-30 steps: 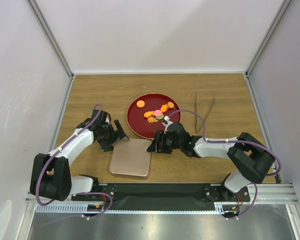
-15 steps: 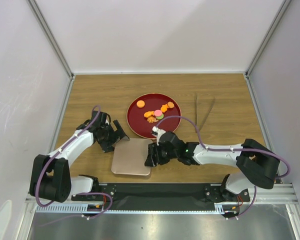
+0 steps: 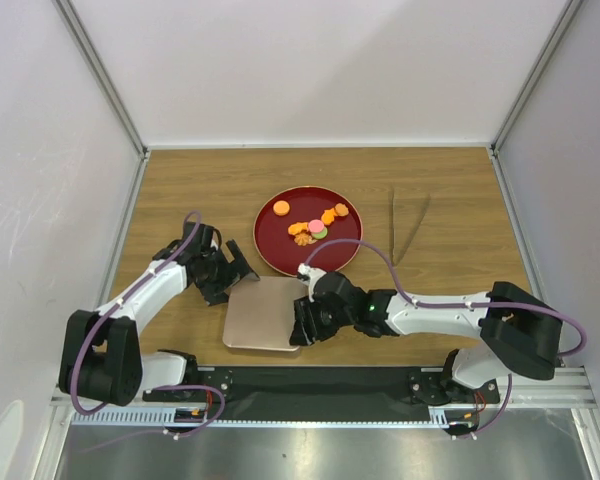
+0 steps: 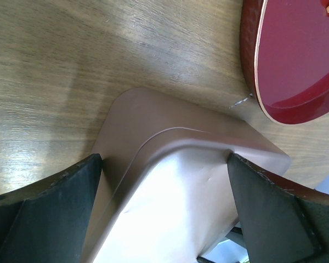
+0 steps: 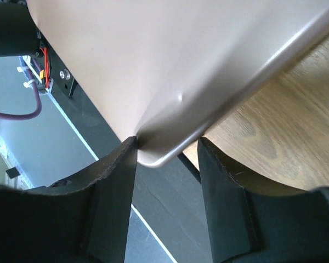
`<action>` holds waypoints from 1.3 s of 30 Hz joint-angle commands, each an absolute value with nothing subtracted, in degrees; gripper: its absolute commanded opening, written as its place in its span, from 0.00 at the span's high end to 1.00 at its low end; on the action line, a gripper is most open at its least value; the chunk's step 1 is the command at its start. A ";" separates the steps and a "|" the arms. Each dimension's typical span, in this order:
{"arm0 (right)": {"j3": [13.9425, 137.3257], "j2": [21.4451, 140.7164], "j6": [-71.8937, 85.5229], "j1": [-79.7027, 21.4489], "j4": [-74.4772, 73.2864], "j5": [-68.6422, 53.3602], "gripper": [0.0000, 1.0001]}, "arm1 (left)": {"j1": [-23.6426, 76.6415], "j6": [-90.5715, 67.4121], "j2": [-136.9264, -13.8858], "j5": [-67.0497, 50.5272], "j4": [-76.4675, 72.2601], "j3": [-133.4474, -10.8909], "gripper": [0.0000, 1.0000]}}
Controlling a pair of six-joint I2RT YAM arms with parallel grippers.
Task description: Pack the cookies
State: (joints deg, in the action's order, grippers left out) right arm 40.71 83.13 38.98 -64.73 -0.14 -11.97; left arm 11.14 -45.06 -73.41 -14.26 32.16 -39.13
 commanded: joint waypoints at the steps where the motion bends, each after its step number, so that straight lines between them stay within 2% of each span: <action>1: 41.74 87.18 36.83 -66.88 -8.61 -10.90 0.47 | 11.25 -47.29 -75.07 -5.89 37.09 -34.98 0.01; 11: 47.72 91.40 34.89 -67.15 -9.84 -12.04 0.44 | 8.88 -41.40 -70.93 -0.79 45.44 -46.66 0.00; 17: 49.57 92.11 34.02 -66.80 -11.51 -12.13 0.44 | 8.79 -40.61 -69.61 -2.55 45.79 -46.50 0.00; 22: 51.06 88.87 33.40 -65.13 -13.44 -12.22 0.39 | 8.79 -38.24 -67.85 -0.36 47.19 -48.95 0.00; 30: 59.75 82.19 31.03 -56.17 -19.42 -13.27 0.36 | 8.79 -32.79 -67.76 3.17 52.56 -64.85 0.00; 35: 66.44 75.25 31.03 -46.26 -22.85 -13.09 0.23 | 10.63 -31.20 -65.40 2.37 54.14 -70.91 0.00; 36: 67.23 72.97 30.85 -44.84 -23.11 -13.18 0.16 | 11.24 -30.94 -64.96 2.37 54.40 -71.54 0.00; 37: 68.02 71.91 30.68 -43.17 -24.25 -13.01 0.01 | 11.77 -30.50 -64.69 2.46 54.67 -72.06 0.00; 39: 71.00 69.45 29.80 -39.21 -25.48 -12.40 0.00 | 14.23 -29.80 -63.37 3.68 55.55 -73.82 0.00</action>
State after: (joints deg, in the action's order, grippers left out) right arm 66.59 73.87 31.55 -42.78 -22.39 -13.26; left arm 11.60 -32.53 -65.91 2.02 53.54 -70.17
